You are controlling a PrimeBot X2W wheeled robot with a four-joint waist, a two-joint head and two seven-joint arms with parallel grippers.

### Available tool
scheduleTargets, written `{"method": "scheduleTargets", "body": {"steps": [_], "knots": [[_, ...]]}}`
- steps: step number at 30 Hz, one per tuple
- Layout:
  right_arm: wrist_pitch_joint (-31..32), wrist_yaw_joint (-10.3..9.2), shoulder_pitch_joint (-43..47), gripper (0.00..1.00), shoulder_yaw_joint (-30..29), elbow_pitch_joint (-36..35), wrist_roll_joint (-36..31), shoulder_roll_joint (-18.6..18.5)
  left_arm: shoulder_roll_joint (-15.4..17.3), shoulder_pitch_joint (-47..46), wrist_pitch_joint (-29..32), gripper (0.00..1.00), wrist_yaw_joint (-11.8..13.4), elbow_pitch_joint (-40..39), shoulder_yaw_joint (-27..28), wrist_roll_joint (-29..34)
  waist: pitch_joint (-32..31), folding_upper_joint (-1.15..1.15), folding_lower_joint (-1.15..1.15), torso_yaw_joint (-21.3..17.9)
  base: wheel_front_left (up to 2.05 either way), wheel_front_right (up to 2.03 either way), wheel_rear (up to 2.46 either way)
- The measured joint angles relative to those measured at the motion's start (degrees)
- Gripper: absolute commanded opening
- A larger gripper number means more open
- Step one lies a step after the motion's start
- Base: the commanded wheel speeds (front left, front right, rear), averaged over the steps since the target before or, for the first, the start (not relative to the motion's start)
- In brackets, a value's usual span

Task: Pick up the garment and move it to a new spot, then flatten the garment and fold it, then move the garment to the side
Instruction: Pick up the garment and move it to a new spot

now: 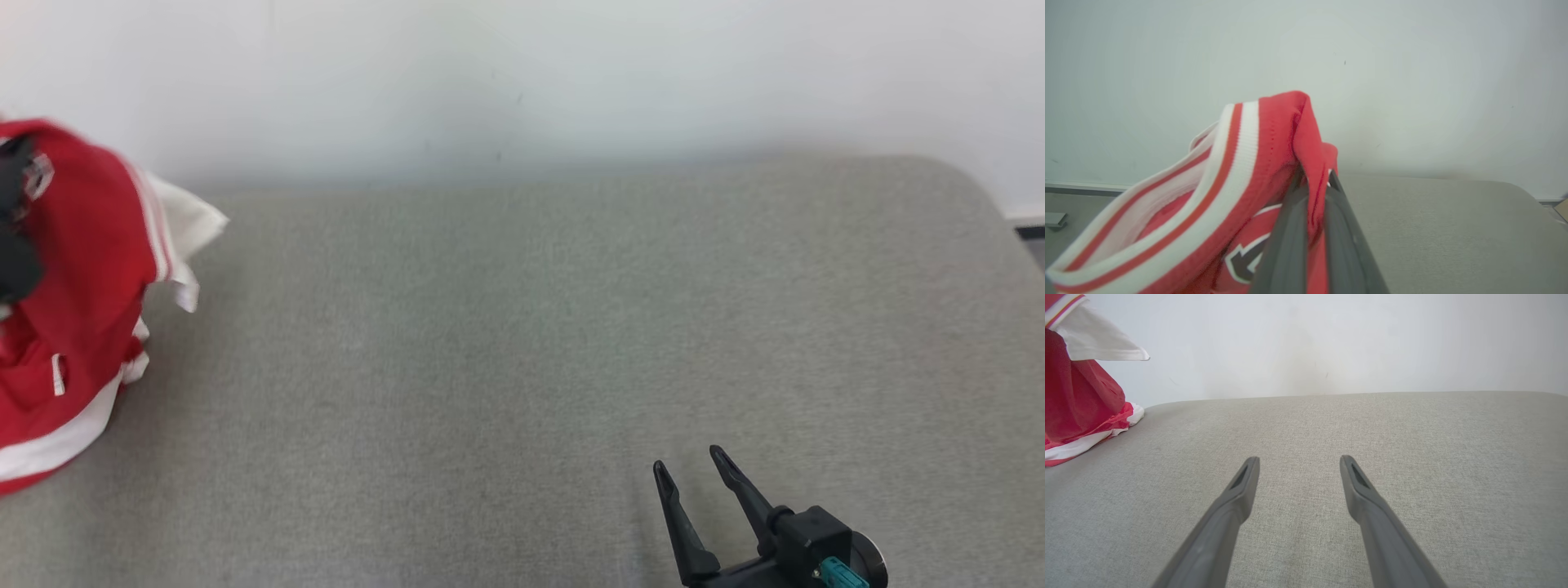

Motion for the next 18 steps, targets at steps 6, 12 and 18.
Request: {"method": "scheduleTargets", "body": {"steps": [6,12,18], "knots": [[-0.05,-0.01,0.87,1.0,0.38,-1.07,-0.05,0.0,-6.23,-2.64,1.27,0.0,1.01,-6.01,-4.3,-0.96,-4.07,0.0,0.0,-2.98,0.0,0.0,0.0],[0.25,-0.01,1.14,1.0,1.27,-1.59,-0.03,0.01,-9.91,-2.77,1.83,0.0,0.75,-7.94,-7.56,-1.69,-5.38,0.0,0.0,-7.93,0.0,0.0,0.0],[0.46,-0.01,1.09,1.0,1.51,-2.26,0.27,-0.01,-12.58,-2.39,1.01,0.0,-0.04,-8.4,-10.56,-2.37,-4.43,0.01,0.02,-14.02,0.0,0.0,0.0]]}}
